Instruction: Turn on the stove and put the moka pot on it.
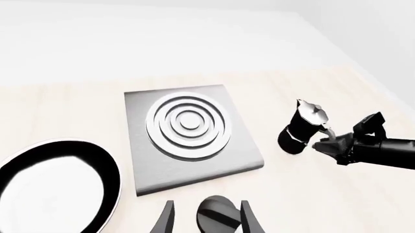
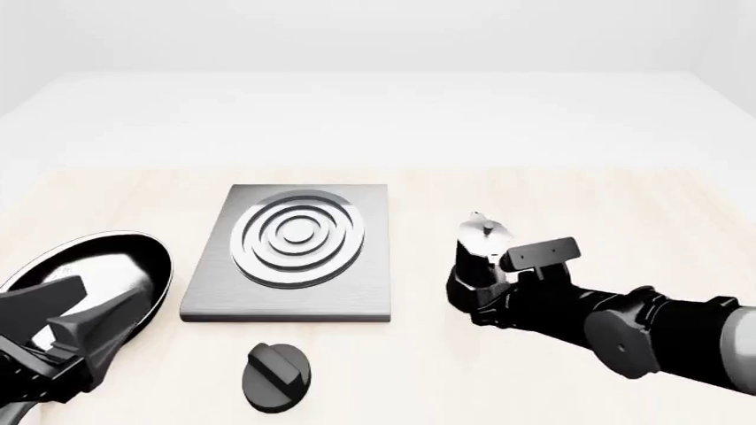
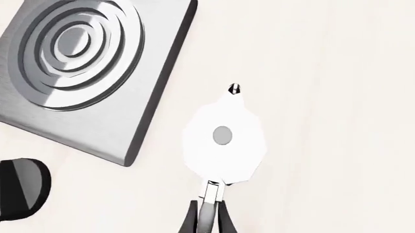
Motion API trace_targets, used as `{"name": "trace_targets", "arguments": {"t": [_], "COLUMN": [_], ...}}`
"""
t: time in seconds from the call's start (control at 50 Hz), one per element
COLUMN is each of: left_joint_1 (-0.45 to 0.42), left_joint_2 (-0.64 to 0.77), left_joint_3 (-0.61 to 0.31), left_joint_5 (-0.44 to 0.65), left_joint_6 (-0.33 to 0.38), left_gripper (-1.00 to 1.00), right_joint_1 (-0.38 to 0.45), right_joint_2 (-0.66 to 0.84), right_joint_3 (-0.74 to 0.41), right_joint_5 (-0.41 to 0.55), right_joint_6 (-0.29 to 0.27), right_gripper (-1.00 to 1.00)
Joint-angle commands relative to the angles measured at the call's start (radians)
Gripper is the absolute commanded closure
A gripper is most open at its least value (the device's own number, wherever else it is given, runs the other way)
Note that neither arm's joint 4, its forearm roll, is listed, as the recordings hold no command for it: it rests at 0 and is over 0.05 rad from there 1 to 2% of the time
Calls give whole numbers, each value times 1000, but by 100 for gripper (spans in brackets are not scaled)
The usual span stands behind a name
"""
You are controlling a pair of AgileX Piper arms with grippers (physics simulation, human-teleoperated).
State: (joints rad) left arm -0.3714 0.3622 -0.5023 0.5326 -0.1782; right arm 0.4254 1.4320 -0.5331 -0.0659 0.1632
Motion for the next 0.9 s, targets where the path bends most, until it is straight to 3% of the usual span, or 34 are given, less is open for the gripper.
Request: {"name": "trace_targets", "arguments": {"t": [0.02, 0.3, 0.52, 0.9], "left_joint_1": [-1, -7, -10, -5], "left_joint_2": [0, 12, 12, -2], "left_joint_3": [7, 2, 10, -3], "left_joint_5": [-2, -11, -21, -1], "left_joint_6": [-2, 1, -1, 1], "left_gripper": [-100, -100, -100, -100], "right_joint_1": [4, -3, -4, 61], "right_joint_2": [11, -79, -186, -151], "right_joint_3": [16, 0, -73, -224], "right_joint_5": [-17, 50, 155, 191], "right_joint_6": [2, -16, -32, -84], "right_gripper": [100, 100, 100, 100]}}
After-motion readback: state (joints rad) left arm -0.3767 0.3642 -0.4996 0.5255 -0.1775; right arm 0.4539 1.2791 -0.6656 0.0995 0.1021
